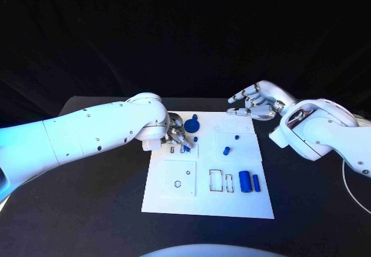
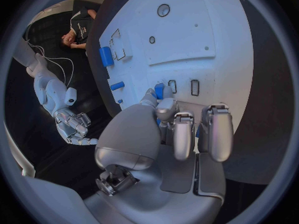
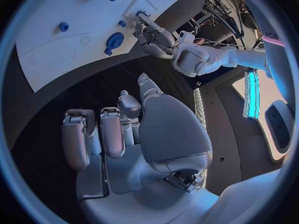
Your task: Assemble the parts on the task board
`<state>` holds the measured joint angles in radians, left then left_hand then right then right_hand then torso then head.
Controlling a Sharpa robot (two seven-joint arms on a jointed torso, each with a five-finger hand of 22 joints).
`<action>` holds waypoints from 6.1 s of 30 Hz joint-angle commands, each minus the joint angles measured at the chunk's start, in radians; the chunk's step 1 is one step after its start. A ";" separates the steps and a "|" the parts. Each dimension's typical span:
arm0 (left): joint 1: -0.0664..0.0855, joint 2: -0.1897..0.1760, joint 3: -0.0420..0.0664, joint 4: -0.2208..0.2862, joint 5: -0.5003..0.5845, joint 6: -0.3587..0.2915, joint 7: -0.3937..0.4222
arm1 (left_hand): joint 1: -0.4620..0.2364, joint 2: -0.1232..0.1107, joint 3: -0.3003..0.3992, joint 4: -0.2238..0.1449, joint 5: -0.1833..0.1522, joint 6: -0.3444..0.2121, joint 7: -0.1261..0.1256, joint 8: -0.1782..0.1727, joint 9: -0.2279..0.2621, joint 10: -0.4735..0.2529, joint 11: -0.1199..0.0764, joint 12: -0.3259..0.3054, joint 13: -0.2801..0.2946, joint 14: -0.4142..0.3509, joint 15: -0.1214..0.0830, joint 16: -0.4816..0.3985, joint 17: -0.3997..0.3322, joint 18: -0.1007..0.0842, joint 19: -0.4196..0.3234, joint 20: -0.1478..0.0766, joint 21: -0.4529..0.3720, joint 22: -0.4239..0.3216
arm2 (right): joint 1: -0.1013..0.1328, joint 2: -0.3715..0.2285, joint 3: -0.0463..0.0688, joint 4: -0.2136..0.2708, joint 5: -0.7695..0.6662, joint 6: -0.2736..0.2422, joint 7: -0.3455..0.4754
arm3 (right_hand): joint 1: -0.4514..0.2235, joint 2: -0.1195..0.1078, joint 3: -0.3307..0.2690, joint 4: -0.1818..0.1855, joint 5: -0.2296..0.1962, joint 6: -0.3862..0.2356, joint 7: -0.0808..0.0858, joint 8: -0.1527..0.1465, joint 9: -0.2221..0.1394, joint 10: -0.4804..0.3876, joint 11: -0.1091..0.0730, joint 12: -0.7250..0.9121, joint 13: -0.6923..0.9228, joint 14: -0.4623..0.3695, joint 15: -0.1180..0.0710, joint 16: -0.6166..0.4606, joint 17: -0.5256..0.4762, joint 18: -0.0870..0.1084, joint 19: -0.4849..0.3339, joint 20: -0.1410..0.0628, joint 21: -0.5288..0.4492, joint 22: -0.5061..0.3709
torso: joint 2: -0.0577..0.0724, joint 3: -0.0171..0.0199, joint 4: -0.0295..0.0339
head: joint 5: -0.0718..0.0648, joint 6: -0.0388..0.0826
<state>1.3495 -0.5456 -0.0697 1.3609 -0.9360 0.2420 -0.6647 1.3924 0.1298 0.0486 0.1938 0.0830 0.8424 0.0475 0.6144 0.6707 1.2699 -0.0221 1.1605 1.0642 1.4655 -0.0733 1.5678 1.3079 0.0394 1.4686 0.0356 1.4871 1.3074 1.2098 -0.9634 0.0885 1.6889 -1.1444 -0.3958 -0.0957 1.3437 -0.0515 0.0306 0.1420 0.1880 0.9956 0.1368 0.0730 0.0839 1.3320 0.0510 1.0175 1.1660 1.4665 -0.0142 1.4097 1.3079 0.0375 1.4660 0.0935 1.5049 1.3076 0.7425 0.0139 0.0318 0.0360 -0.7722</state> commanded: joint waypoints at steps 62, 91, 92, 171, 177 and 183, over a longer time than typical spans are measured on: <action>-0.061 -0.117 -0.002 0.144 -0.154 -0.123 0.011 | -0.213 -0.237 0.713 -0.191 0.047 0.021 0.010 0.014 0.091 0.037 0.006 0.006 0.008 0.105 0.001 0.003 0.263 -0.007 0.027 0.004 0.004 0.124 | -0.005 0.001 -0.002 -0.006 -0.009 0.026 0.007 | -0.010 0.003 -0.010 0.002 0.003 0.002 0.004 -0.003 0.001 -0.007 0.002 -0.005 -0.001 0.057 -0.007 -0.003 0.044 -0.003 0.009 -0.004 -0.006 0.125 | 0.001 -0.0001 -0.0007 | 0.003 -0.007; -0.060 -0.076 -0.004 0.094 -0.133 -0.083 0.004 | -0.373 -0.252 0.651 -0.138 0.047 0.078 -0.015 0.013 0.100 0.070 -0.012 0.035 0.039 0.105 -0.013 0.003 0.263 -0.009 0.034 -0.008 0.008 0.136 | -0.005 -0.001 -0.002 0.001 -0.009 0.029 0.004 | -0.011 0.004 -0.011 0.002 0.004 0.003 0.004 -0.003 0.001 -0.007 0.001 -0.006 -0.001 0.057 -0.007 -0.003 0.043 -0.003 0.009 -0.004 -0.006 0.125 | 0.001 0.0013 -0.0019 | 0.008 -0.014; -0.060 -0.075 -0.004 0.093 -0.133 -0.083 0.003 | -0.376 -0.253 0.648 -0.137 0.047 0.080 -0.015 0.013 0.101 0.071 -0.013 0.036 0.040 0.105 -0.014 0.003 0.263 -0.009 0.035 -0.009 0.008 0.137 | -0.005 -0.001 -0.002 0.001 -0.009 0.029 0.004 | -0.011 0.004 -0.011 0.002 0.004 0.003 0.004 -0.003 0.001 -0.007 0.001 -0.006 -0.001 0.057 -0.007 -0.003 0.043 -0.003 0.009 -0.004 -0.006 0.125 | 0.001 0.0014 -0.0025 | 0.008 -0.014; 0.033 -0.106 0.067 0.031 -0.100 -0.011 0.005 | -0.327 -0.180 0.062 0.045 0.050 0.037 0.030 -0.117 0.027 -0.005 0.027 -0.031 -0.044 0.105 0.017 0.003 0.263 0.012 -0.013 0.016 -0.067 0.052 | -0.010 -0.005 -0.010 -0.020 -0.003 0.032 0.001 | -0.012 0.002 -0.019 0.005 0.005 0.002 0.004 -0.004 0.001 -0.015 0.002 -0.022 -0.013 0.054 -0.007 -0.014 0.031 0.001 -0.001 -0.004 -0.015 0.109 | 0.000 0.0002 0.0021 | -0.004 -0.003; 0.036 -0.037 0.056 -0.096 -0.102 0.018 0.013 | -0.320 -0.175 0.054 0.050 0.050 0.056 0.027 -0.119 0.016 0.004 0.025 -0.016 -0.031 0.105 0.017 0.003 0.263 0.009 -0.004 0.018 -0.056 0.068 | -0.011 0.000 -0.010 -0.021 -0.003 0.026 0.004 | -0.012 0.003 -0.019 0.005 0.005 0.002 0.004 -0.004 0.001 -0.014 0.002 -0.020 -0.012 0.054 -0.007 -0.014 0.031 0.001 -0.001 -0.004 -0.015 0.109 | 0.003 -0.0017 -0.0013 | 0.001 0.001; 0.036 0.007 0.045 -0.183 -0.131 0.052 0.020 | -0.312 -0.169 0.046 0.056 0.050 0.079 0.020 -0.112 0.011 0.015 0.020 -0.003 -0.020 0.105 0.013 0.003 0.263 0.006 0.004 0.016 -0.047 0.080 | -0.012 0.003 -0.010 -0.022 -0.003 0.026 0.004 | -0.009 0.005 -0.019 0.005 0.008 0.002 0.004 -0.004 0.001 -0.015 0.001 -0.021 -0.013 0.054 -0.007 -0.015 0.031 0.001 -0.001 -0.004 -0.015 0.109 | 0.005 -0.0019 -0.0041 | 0.005 0.003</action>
<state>1.3846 -0.5459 -0.0240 1.1902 -1.0457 0.2346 -0.6597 1.0697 -0.0383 0.1008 0.2493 0.1268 0.9152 0.0688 0.5012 0.6824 1.2797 -0.0026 1.1529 1.0427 1.4674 -0.0640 1.5678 1.3073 0.0396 1.4614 0.0539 1.4336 1.3073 1.1990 -0.9623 0.0784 1.6667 -1.1430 -0.3722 -0.0956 1.3398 -0.0476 0.0153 0.1464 0.1934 0.9956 0.1368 0.0730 0.0837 1.3248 0.0513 1.0020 1.1541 1.4665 -0.0143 1.4003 1.3077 0.0375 1.4660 0.0935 1.4942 1.3078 0.7461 0.0123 0.0300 0.0396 -0.7709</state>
